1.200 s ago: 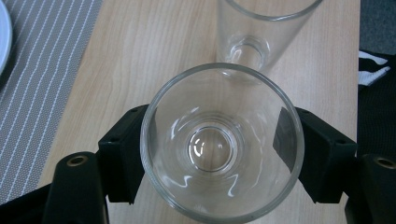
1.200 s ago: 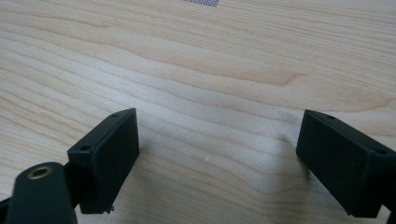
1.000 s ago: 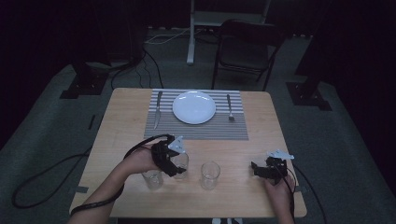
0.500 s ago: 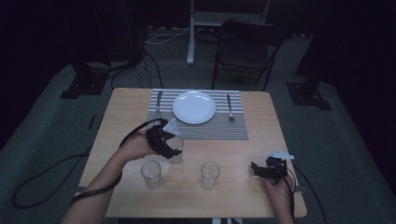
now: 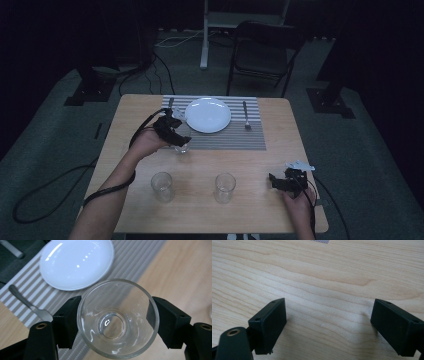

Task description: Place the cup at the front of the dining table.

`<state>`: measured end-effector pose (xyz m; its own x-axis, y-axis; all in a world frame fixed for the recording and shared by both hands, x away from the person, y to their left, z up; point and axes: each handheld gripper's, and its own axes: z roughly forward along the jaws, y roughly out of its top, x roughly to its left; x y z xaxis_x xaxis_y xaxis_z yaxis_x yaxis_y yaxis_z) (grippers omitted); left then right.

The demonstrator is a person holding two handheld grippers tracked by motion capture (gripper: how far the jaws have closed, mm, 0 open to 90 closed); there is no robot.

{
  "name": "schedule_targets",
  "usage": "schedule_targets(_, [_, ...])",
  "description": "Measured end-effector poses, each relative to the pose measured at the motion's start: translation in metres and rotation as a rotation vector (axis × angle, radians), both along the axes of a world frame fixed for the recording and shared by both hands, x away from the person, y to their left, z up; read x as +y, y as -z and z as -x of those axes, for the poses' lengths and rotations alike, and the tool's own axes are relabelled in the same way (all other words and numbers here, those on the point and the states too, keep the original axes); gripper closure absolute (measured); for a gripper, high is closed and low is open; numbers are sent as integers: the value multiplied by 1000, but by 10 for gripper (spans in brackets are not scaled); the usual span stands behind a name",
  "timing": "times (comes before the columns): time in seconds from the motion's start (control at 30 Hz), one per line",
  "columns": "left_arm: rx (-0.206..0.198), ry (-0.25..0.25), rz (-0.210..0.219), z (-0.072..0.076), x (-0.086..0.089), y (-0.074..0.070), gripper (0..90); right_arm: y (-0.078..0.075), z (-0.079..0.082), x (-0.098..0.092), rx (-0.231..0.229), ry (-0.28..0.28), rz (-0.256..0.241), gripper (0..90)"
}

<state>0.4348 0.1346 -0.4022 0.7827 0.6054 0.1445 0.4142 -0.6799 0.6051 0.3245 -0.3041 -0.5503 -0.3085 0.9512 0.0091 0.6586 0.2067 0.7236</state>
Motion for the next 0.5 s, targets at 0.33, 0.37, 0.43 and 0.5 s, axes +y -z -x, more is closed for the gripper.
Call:
schedule_targets(0.33, [-3,-116,26,-35,1,12,286,0,0,0,0,0,0,129])
schedule_targets(0.37, [-4,-129,30,-38,2,13,286,0,0,0,0,0,0,129])
schedule_targets(0.43, [-2,-139,31,-42,3,14,286,0,0,0,0,0,0,130])
schedule_targets(0.5, [4,-158,41,-48,5,17,286,0,0,0,0,0,0,130])
